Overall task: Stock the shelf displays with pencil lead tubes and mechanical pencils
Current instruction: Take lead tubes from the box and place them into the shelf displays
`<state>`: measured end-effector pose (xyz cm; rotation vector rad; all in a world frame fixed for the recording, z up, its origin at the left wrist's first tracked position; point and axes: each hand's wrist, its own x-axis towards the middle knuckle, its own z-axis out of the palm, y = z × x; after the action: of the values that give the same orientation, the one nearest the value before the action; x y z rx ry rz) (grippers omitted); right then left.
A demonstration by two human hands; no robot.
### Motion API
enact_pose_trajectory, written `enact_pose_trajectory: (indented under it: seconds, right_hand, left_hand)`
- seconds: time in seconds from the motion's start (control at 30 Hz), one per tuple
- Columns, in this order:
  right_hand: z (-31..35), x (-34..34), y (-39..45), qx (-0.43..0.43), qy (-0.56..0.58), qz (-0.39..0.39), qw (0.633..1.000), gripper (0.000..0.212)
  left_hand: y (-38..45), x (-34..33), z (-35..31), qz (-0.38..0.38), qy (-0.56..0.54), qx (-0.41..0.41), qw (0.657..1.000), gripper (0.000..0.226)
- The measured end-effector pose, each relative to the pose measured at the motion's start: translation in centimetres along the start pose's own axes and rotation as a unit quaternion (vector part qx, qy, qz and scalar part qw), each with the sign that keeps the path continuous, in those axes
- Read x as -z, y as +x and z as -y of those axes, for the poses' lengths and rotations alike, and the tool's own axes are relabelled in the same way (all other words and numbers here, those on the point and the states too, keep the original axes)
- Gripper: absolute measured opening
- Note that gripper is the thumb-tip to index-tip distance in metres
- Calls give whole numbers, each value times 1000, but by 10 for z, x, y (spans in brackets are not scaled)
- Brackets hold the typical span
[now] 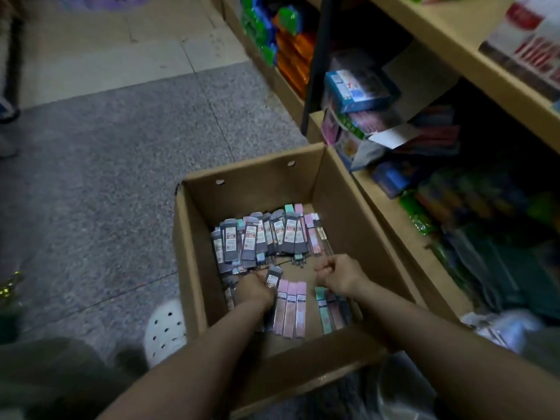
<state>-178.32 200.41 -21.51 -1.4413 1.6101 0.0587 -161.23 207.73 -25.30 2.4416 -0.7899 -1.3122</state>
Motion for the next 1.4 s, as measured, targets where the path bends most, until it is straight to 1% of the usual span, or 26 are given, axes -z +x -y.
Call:
enact_pose_trajectory:
  seconds: [0.03, 0.07, 0.13, 0.17, 0.27, 0.37, 0.43, 0.47, 0.6, 0.77, 0.87, 0.9, 0.97, 1.03, 1.13, 1.2, 1.33, 1.4]
  right_hand:
    - [-4, -6, 4, 2, -18, 17, 1000, 14]
    - [-8, -12, 8, 10, -43, 35, 998, 18]
    - [-16, -24, 16, 28, -97, 59, 993, 36]
    - [-19, -29, 20, 35, -119, 59, 990, 44]
    - [-25, -42, 31, 45, -161, 41, 985, 55]
    - [-28, -53, 40, 53, -212, 39, 975, 68]
    - [-28, -60, 44, 63, -242, 37, 968, 67]
    - [-28, -63, 45, 70, -254, 34, 964, 64]
    - [-26, -73, 49, 85, -286, 9, 954, 51]
    - [-27, -72, 48, 97, -272, -4, 957, 42]
    - [-27, -67, 48, 126, -258, -20, 958, 26]
    - [-27, -65, 48, 132, -247, -24, 960, 24]
    - [-27, -59, 47, 123, -219, -19, 968, 28]
    - [-28, -50, 46, 118, -212, -3, 970, 41]
    - [-32, -37, 46, 130, -268, 27, 954, 63]
    - [-35, -33, 47, 141, -305, 39, 941, 73]
    - [-43, -38, 52, 161, -354, 53, 920, 80]
    - [-44, -41, 57, 169, -353, 53, 919, 76]
  left_hand:
    - [3, -6, 1, -8, 0, -4, 1000, 16]
    - [5, -13, 3, -10, -10, -10, 1000, 20]
    - [9, -24, 7, -21, -19, -26, 999, 32]
    - [11, -28, 9, -34, -13, -38, 999, 36]
    - [16, -38, 14, -85, 20, -77, 993, 45]
    - [18, -45, 16, -102, 10, -73, 992, 54]
    - [21, -48, 15, -97, -11, -61, 993, 53]
    - [22, -49, 14, -92, -10, -61, 994, 48]
    - [24, -51, 15, -92, 8, -80, 992, 18]
    - [19, -50, 13, -97, -32, -65, 993, 17]
    - [18, -48, 12, -74, -42, -35, 996, 17]
    - [18, -48, 12, -64, -44, -28, 997, 16]
    - [19, -48, 13, -41, -45, -25, 998, 17]
    - [21, -49, 13, -20, -42, -38, 998, 25]
    - [24, -47, 13, 3, -13, -71, 997, 36]
    - [26, -44, 13, 8, 11, -86, 996, 38]
    - [33, -42, 11, 9, 63, -99, 993, 44]
    - [36, -42, 11, 8, 81, -106, 991, 48]
